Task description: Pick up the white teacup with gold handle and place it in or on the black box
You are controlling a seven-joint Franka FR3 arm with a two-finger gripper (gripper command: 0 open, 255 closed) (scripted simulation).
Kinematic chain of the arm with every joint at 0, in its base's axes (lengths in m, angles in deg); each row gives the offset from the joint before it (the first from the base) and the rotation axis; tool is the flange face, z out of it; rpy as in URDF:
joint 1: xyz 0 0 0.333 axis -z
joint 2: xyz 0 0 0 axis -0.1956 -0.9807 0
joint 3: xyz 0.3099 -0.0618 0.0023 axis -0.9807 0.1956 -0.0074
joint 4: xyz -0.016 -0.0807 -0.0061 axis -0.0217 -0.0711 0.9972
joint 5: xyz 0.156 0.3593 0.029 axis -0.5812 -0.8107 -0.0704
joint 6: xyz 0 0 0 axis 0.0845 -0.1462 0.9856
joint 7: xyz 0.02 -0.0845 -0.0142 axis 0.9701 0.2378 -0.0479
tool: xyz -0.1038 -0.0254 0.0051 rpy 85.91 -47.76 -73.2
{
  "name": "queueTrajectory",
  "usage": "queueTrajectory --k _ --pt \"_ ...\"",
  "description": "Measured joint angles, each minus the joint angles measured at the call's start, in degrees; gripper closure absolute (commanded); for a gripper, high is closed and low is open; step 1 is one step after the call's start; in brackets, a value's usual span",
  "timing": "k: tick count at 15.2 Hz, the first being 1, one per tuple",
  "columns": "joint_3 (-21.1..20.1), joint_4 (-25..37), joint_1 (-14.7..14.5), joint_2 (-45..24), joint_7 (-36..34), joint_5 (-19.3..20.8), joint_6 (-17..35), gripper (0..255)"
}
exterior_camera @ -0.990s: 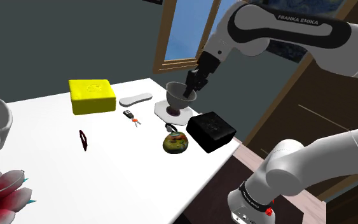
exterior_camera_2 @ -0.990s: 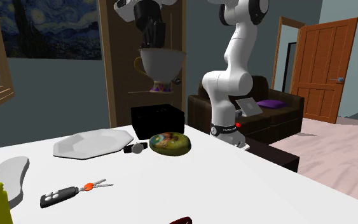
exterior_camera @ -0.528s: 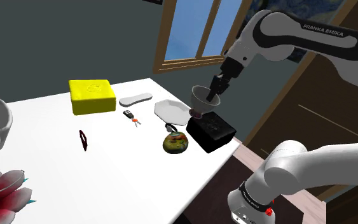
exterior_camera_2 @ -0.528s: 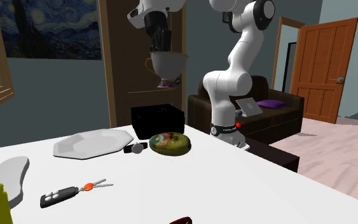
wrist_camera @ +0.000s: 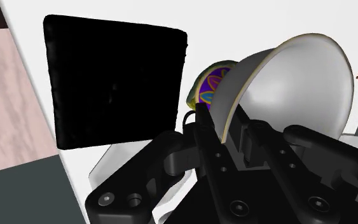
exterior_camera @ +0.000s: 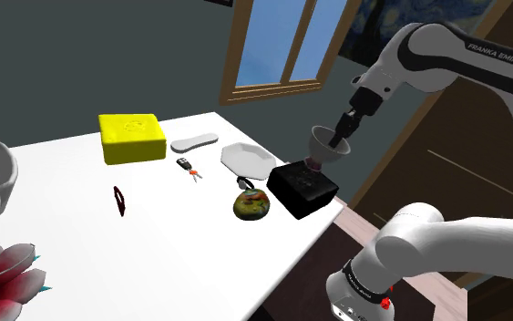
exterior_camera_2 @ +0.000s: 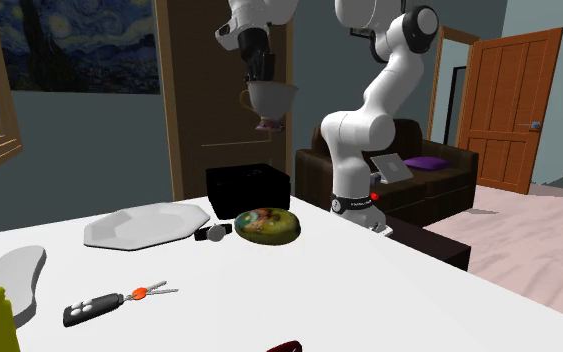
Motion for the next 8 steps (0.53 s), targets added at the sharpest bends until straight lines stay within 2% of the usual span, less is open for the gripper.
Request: queueTrajectory --k 4,8 --pt "4.6 0.4 2.5 3.1 4.1 4.3 -4.7 255" --pt "6.5 -1.8 3.5 4.2 6.1 6.2 -4.1 255"
